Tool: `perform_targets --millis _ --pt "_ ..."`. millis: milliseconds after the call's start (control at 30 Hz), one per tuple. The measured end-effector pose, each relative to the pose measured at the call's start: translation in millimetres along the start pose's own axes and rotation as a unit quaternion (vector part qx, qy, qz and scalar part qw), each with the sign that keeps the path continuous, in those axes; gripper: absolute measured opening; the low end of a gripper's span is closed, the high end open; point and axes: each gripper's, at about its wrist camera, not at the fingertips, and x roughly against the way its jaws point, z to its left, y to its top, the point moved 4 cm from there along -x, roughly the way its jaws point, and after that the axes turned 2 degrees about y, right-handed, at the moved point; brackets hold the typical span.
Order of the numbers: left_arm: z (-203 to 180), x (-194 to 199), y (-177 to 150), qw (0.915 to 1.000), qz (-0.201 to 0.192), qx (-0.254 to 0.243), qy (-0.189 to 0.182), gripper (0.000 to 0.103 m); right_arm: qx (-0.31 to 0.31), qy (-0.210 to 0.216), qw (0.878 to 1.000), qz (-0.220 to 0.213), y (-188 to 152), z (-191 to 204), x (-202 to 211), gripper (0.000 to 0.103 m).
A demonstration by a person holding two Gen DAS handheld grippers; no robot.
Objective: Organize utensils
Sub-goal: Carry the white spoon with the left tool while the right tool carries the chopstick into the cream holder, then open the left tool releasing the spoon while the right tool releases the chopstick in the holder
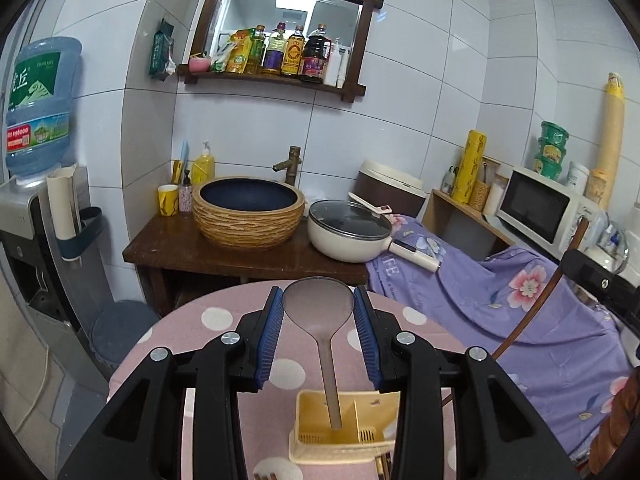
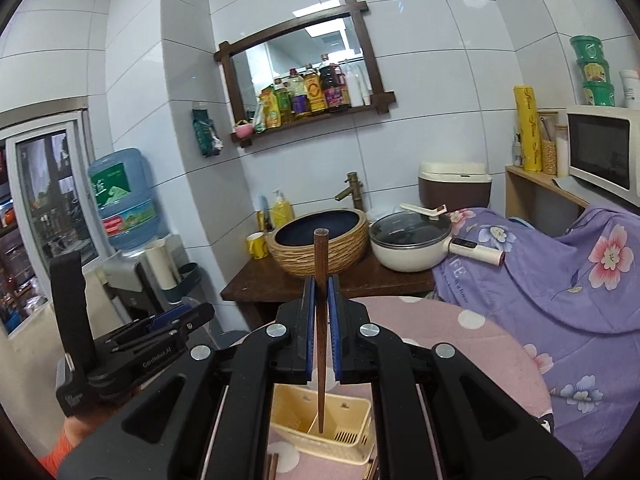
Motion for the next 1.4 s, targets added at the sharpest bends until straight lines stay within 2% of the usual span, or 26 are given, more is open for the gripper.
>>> perform_targets --millis 100,267,500,800,1133,1200,1333,1367,1400 --pt "-6.8 -21.7 -14.1 0.9999 0.012 -0.009 0.005 0.035 -0.008 -0.012 1.000 0.009 -11.3 -7.4 -18.6 0.007" --pt "-10.1 -49.2 -50.3 0.9987 0.050 -0.009 0.002 0.035 -0.017 -0.021 0.999 0.039 -49.2 -19.9 -47.4 0.007" --pt "-10.1 -75.4 -95.8 0.9954 0.093 -0.020 0.008 0.035 -0.031 -0.022 0.997 0.074 -90.6 -30.7 -68.9 0.007" --pt "-11.8 -93.2 -121.1 0.9913 0.124 -0.043 0.012 0.035 -0.033 -0.023 0.995 0.094 -110.3 -36.8 -78.8 0.007" --pt "-18.9 -100.4 -133.7 0.9892 0.135 -0.056 0.013 0.036 -0.040 -0.035 0.994 0.094 -115.2 -47.0 -83.6 0.008" --pt "-19.9 -99.5 -134.6 0.9893 0.133 -0.058 0.010 0.038 -0.042 -0.042 0.994 0.091 -116.0 -49.9 -83.5 0.008" --pt "-21.9 -92.8 -133.2 0.9906 0.124 -0.057 0.003 0.052 -0.039 -0.045 0.994 0.095 -118.5 -52.7 -84.8 0.009" --pt "-22.2 -89.8 -131.9 0.9914 0.119 -0.056 0.001 0.057 -0.038 -0.046 0.994 0.096 -118.5 -53.3 -85.1 0.011" --pt "-22.2 -86.7 -130.6 0.9921 0.113 -0.054 -0.001 0.059 -0.036 -0.046 0.994 0.096 -118.9 -53.9 -85.0 0.024"
